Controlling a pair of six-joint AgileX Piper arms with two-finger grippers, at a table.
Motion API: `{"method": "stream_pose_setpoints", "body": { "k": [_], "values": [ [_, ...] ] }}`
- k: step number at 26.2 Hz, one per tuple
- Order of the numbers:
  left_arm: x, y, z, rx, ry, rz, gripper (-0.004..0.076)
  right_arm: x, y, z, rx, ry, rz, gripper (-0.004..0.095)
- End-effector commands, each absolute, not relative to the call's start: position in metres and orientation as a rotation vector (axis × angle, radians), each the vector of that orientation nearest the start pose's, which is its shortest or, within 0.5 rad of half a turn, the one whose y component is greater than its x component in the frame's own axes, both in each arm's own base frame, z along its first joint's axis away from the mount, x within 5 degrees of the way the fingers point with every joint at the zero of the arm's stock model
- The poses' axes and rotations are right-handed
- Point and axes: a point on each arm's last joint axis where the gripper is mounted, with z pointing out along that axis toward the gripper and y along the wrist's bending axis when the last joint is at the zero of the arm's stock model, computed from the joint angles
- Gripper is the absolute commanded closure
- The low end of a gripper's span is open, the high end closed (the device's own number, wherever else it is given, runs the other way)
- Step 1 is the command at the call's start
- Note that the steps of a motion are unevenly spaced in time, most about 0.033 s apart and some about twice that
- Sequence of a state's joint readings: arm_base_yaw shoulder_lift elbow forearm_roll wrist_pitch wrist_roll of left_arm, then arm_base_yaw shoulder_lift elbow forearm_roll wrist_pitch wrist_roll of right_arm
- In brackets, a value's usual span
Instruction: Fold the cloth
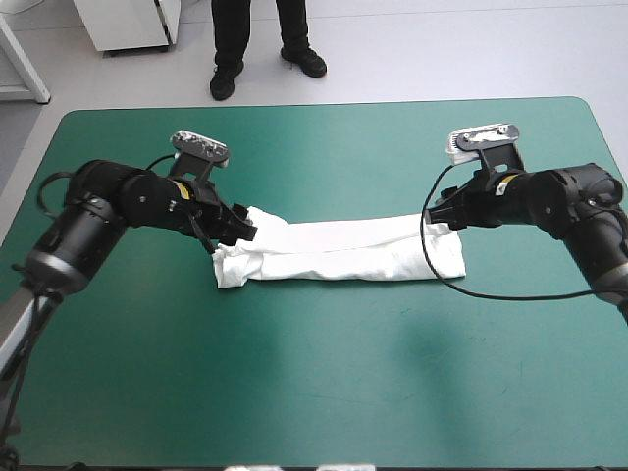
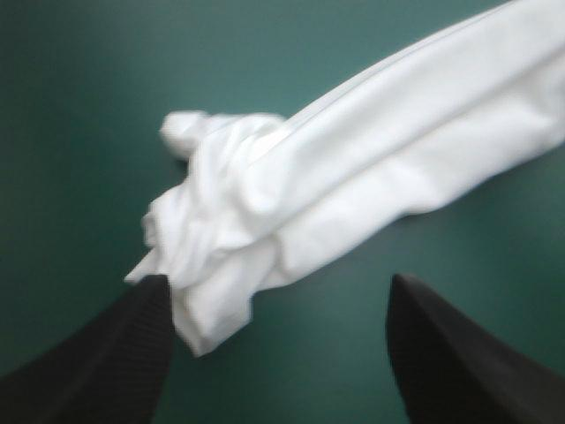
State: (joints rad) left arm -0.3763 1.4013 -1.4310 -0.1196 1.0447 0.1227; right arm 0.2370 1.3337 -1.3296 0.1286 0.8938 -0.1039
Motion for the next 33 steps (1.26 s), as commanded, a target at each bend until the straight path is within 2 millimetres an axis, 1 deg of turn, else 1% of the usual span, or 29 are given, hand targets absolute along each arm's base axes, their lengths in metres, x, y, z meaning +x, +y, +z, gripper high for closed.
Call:
{"method": "stream_pose_setpoints", "body": {
  "k": [1,2,3,4,6,8,9,10,11,12,13,15,19,23,26,33],
  "values": [
    [0.242,-0.122,0.437,0.634,2.226,-0.482,0.0456,0.252,0.066,0.416,-0.318,2.248,0.194,0.0363],
    [0.239,-0.123,0.440,0.655,2.204,-0.509,0.0549,0.249,0.064,0.416,-0.311,2.255,0.184,0.0364],
    [0.237,-0.126,0.443,0.692,2.176,-0.536,0.0665,0.248,0.062,0.416,-0.294,2.274,0.168,0.0364],
    [0.236,-0.128,0.445,0.730,2.143,-0.561,0.0729,0.245,0.060,0.416,-0.273,2.290,0.158,0.0364],
    [0.243,-0.137,0.441,0.754,2.118,-0.641,0.0734,0.243,0.054,0.415,-0.208,2.328,0.151,0.0364],
    [0.259,-0.147,0.426,0.795,2.141,-0.684,0.0734,0.246,0.044,0.415,-0.144,2.325,0.143,0.0364],
    [0.274,-0.153,0.412,0.798,2.173,-0.699,0.0734,0.250,0.037,0.414,-0.096,2.323,0.159,0.0364],
    [0.282,-0.157,0.403,0.815,2.182,-0.699,0.0734,0.252,0.032,0.413,-0.071,2.329,0.159,0.0362],
    [0.298,-0.164,0.385,0.809,2.220,-0.700,0.0734,0.256,0.025,0.409,-0.047,2.347,0.187,0.0362],
    [0.309,-0.169,0.371,0.808,2.247,-0.699,0.0734,0.261,0.019,0.405,-0.016,2.367,0.227,0.0362],
    [0.315,-0.173,0.362,0.825,2.259,-0.698,0.0734,0.264,0.017,0.402,-0.012,2.380,0.246,0.0362],
    [0.324,-0.181,0.347,0.840,2.289,-0.707,0.0734,0.270,0.013,0.397,-0.003,2.392,0.314,0.0362],
    [0.340,-0.199,0.321,0.863,2.324,-0.711,0.0734,0.283,0.010,0.385,-0.002,2.430,0.378,0.0362],
    [0.352,-0.218,0.304,0.899,2.336,-0.718,0.0734,0.293,0.010,0.372,0.003,2.482,0.395,0.0334],
    [0.362,-0.232,0.291,0.929,2.346,-0.718,0.0734,0.299,0.009,0.366,0.010,2.493,0.399,0.0332],
    [0.384,-0.245,0.253,0.938,2.450,-0.734,0.0734,0.300,0.009,0.364,-0.014,2.497,0.390,0.0332]
  ]
}}
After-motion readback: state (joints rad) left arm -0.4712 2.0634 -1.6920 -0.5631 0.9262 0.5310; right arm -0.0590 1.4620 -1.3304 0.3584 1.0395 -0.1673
